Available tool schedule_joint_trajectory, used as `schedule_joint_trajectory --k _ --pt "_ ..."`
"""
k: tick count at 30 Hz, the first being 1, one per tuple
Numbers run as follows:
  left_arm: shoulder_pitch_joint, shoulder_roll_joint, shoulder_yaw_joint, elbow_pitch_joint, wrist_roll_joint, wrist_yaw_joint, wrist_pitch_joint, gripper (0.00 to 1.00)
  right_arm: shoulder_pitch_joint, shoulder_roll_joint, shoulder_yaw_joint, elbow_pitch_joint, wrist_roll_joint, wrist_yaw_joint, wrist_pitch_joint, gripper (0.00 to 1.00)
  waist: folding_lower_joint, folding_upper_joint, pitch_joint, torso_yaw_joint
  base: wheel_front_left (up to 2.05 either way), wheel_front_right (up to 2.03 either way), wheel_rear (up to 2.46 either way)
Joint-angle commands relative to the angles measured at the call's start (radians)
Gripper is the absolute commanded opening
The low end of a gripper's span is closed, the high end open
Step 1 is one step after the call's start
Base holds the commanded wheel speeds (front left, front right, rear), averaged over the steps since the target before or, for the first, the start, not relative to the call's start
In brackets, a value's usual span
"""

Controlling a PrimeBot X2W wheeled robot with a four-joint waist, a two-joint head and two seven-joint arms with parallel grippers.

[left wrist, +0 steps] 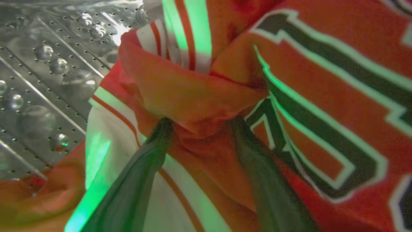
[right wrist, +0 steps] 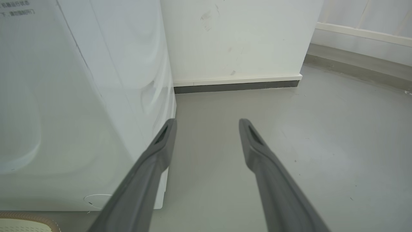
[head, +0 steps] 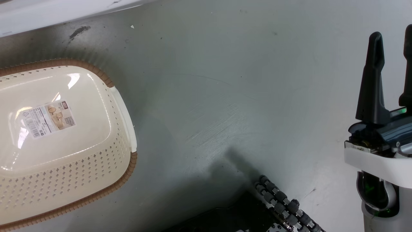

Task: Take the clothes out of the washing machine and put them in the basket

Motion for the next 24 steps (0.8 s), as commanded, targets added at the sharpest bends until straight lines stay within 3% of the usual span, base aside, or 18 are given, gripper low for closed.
schedule_joint_trajectory --k 1,2,9,17,24 --pt "0.032 -0.007 -0.008 0.015 0.004 -0.006 -0.004 0.15 0.002 0.002 0.002 -0.002 0.002 -0.001 -0.002 1.0 0.0003 0.0 0.0 0.0 0.0 0.0 0.0" --pt "0.028 -0.004 -0.013 0.008 0.007 -0.007 -0.015 0.0 -0.001 0.002 0.002 -0.001 0.002 -0.001 -0.002 1.0 0.0003 0.0 0.001 0.0 0.0 0.0 0.0" --pt "0.03 0.003 -0.02 -0.01 -0.026 -0.013 -0.108 0.0 -0.026 0.001 -0.002 0.01 -0.008 -0.001 -0.002 1.0 0.0003 0.0 -0.027 0.011 0.0 0.0 0.0" --pt "0.186 -0.059 -0.002 -0.003 -0.12 -0.016 -0.338 0.0 -0.024 0.001 -0.031 0.04 -0.06 -0.001 -0.002 1.0 0.0003 0.0 -0.146 0.092 0.0 0.0 0.0" --pt "0.38 -0.099 -0.058 -0.022 -0.235 -0.017 -0.482 0.0 0.017 0.001 -0.033 0.078 -0.111 -0.001 -0.002 1.0 0.0003 0.0 -0.293 0.149 0.0 0.0 0.0"
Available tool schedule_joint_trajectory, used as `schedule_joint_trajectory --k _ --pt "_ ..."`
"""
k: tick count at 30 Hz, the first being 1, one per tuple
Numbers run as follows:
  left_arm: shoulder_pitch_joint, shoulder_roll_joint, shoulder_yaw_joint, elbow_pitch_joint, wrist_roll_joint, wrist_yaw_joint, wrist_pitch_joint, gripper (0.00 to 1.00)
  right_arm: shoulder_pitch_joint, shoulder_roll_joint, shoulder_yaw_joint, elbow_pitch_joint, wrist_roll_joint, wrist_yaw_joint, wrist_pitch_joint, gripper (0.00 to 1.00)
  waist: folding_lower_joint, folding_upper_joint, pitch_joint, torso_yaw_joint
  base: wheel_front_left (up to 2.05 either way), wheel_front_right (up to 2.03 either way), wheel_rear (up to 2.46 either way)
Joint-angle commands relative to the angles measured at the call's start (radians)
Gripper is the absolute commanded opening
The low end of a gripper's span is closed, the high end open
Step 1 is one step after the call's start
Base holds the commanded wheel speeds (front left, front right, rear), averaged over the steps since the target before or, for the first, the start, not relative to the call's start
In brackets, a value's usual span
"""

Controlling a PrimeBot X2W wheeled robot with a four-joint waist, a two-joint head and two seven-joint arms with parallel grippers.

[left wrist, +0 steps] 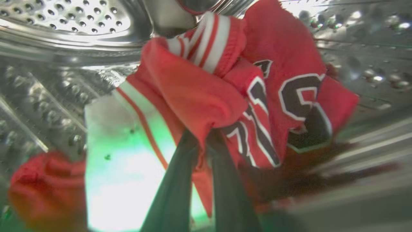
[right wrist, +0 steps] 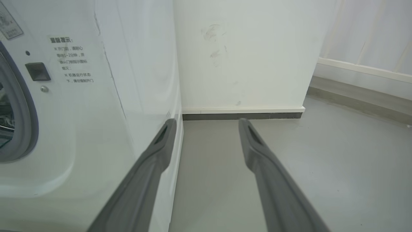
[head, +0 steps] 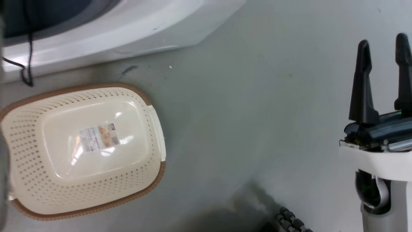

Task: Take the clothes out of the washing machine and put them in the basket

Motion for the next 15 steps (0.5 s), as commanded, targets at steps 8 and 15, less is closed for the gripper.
schedule_joint_trajectory --k 8,15 --pt "0.29 -0.005 -0.118 -0.116 -0.182 -0.001 -0.122 0.0 0.083 0.0 -0.004 0.045 -0.062 -0.001 -0.002 1.0 0.0001 0.0 -0.243 0.099 0.0 0.0 0.0" --pt "0.506 0.023 -0.223 -0.269 -0.305 -0.001 -0.203 0.0 0.164 0.0 -0.003 0.078 -0.103 -0.001 -0.002 1.0 0.0001 0.0 -0.398 0.164 0.0 0.0 0.0"
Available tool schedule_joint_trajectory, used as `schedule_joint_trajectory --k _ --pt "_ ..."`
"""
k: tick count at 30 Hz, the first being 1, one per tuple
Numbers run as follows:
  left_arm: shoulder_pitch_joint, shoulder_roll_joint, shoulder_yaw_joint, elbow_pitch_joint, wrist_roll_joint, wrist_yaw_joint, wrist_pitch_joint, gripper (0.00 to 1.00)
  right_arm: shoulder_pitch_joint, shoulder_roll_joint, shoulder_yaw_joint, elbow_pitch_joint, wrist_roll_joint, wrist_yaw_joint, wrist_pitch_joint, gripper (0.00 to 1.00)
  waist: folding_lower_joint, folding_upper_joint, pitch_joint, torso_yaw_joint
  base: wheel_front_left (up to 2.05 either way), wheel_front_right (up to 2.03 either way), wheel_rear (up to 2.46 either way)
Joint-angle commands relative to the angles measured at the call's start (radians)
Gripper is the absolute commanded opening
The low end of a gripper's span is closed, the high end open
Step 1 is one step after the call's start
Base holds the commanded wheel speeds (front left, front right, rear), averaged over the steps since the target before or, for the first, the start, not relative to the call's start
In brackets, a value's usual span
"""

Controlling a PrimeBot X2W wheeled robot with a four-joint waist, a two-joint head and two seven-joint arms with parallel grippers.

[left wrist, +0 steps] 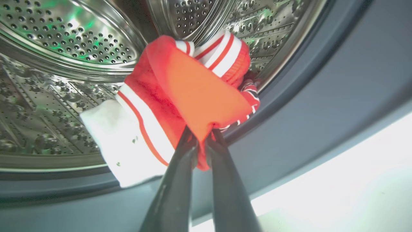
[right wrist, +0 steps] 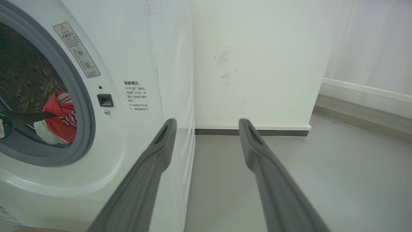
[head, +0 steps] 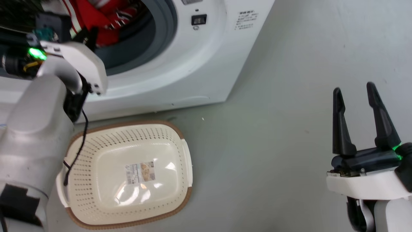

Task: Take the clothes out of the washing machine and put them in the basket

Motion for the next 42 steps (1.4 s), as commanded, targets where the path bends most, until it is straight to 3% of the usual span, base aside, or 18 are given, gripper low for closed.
schedule_joint_trajectory --k 1,9,21,28,35,42 --pt "0.036 0.008 -0.015 -0.028 -0.013 0.0 -0.014 0.0 0.022 0.0 0.001 0.008 -0.007 -0.001 -0.002 1.0 0.0001 0.0 -0.1 0.061 0.0 0.0 0.0" --pt "0.25 0.056 -0.104 -0.247 -0.062 0.001 -0.035 0.0 0.122 0.0 -0.007 0.04 -0.037 -0.001 -0.002 1.0 0.0001 0.0 -0.264 0.124 0.0 0.0 0.0" --pt "0.587 0.11 -0.15 -0.556 -0.1 0.111 0.003 0.0 0.214 0.0 -0.018 0.063 -0.041 -0.001 -0.002 1.0 0.0001 0.0 -0.404 0.164 0.0 0.0 0.0" --pt "0.731 0.128 -0.175 -0.674 -0.129 0.154 0.027 0.0 0.227 0.0 -0.005 0.057 -0.039 -0.001 -0.002 1.0 0.0001 0.0 -0.41 0.154 0.0 0.0 0.0" --pt "0.753 0.116 -0.186 -0.657 -0.118 0.186 0.02 0.0 0.176 0.0 0.005 0.047 -0.045 -0.001 -0.002 1.0 0.0001 0.0 -0.33 0.115 0.0 0.0 0.0" --pt "0.712 0.07 -0.198 -0.491 -0.128 0.148 -0.01 0.0 0.103 0.0 0.017 0.035 -0.04 -0.001 -0.002 1.0 0.0001 0.0 -0.209 0.06 0.0 0.0 0.0"
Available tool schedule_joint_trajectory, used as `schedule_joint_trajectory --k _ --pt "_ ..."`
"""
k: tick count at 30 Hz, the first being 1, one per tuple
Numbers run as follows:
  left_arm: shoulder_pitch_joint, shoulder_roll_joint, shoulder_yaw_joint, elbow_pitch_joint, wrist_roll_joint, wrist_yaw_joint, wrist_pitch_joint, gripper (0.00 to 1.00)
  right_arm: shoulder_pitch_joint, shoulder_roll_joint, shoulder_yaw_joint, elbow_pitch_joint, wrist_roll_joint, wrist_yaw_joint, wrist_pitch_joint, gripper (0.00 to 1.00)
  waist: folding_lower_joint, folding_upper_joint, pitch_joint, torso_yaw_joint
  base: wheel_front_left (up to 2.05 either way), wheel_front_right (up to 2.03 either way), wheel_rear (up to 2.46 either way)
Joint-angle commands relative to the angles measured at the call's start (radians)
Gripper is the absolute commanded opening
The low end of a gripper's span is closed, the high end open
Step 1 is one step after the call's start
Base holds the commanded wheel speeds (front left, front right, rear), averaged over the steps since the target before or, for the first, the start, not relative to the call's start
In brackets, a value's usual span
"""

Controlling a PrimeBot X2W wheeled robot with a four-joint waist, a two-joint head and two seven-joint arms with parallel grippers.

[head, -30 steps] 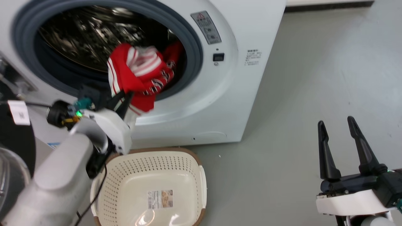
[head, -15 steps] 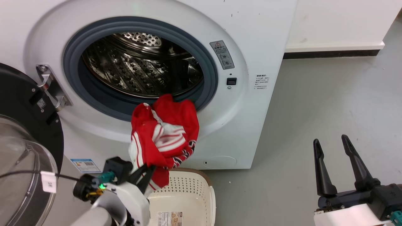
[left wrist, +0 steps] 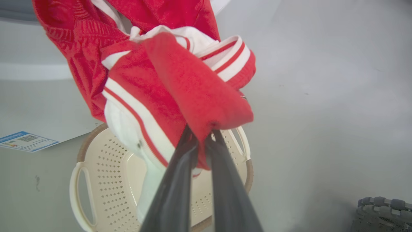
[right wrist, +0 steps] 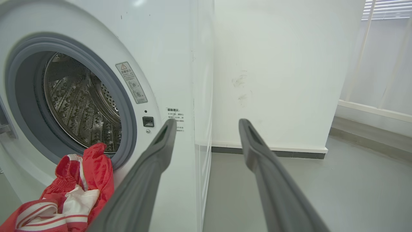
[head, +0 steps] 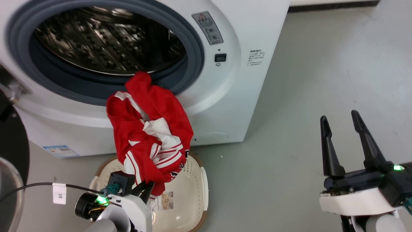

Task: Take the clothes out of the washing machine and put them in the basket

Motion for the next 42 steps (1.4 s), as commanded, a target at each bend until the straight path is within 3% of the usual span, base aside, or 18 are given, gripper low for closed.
schedule_joint_trajectory --k 1,15,19,26,35,36,37,38,42 --pt "-0.023 -0.011 0.005 0.016 -0.007 -0.004 -0.005 0.0 -0.019 0.0 0.0 -0.003 0.0 -0.001 -0.002 1.0 -0.0001 0.0 0.056 -0.032 0.0 0.0 0.0" --pt "-0.214 -0.179 0.052 0.546 -0.095 -0.099 -0.053 0.0 -0.151 0.001 -0.001 -0.033 0.022 -0.001 -0.002 1.0 -0.0001 0.0 0.294 -0.107 0.0 0.0 0.0" --pt "-0.284 -0.202 0.078 0.66 -0.123 -0.111 -0.062 0.0 -0.185 0.0 -0.002 -0.046 0.032 -0.001 -0.002 1.0 -0.0001 0.0 0.366 -0.119 0.0 0.0 0.0" --pt "-0.413 -0.232 0.089 0.791 -0.13 -0.085 -0.038 0.0 -0.237 0.0 -0.019 -0.072 0.052 -0.001 -0.002 1.0 -0.0001 0.0 0.495 -0.122 0.0 0.0 0.0" --pt "-0.492 -0.226 0.042 0.837 -0.083 -0.042 0.009 0.0 -0.27 0.0 -0.038 -0.077 0.049 -0.001 -0.002 1.0 -0.0001 0.0 0.592 -0.114 0.0 0.0 0.0" --pt "-0.494 -0.224 0.04 0.839 -0.082 -0.04 0.006 0.04 -0.272 0.0 -0.039 -0.075 0.048 -0.001 -0.002 1.0 -0.0001 0.0 0.594 -0.114 0.0 0.0 0.0" --pt "-0.494 -0.226 0.038 0.841 -0.082 -0.04 0.005 0.38 -0.274 0.0 -0.04 -0.073 0.047 -0.001 -0.002 1.0 -0.0001 0.0 0.594 -0.112 0.0 0.0 0.0" --pt "-0.494 -0.227 0.034 0.841 -0.078 -0.034 0.002 1.0 -0.274 0.0 -0.04 -0.07 0.046 -0.001 -0.002 1.0 -0.0001 0.0 0.591 -0.111 0.0 0.0 0.0" --pt "-0.472 -0.234 0.031 0.845 -0.08 -0.027 -0.019 1.0 -0.276 0.0 -0.033 -0.059 0.041 -0.001 -0.002 1.0 -0.0001 0.0 0.557 -0.103 0.0 0.0 0.0"
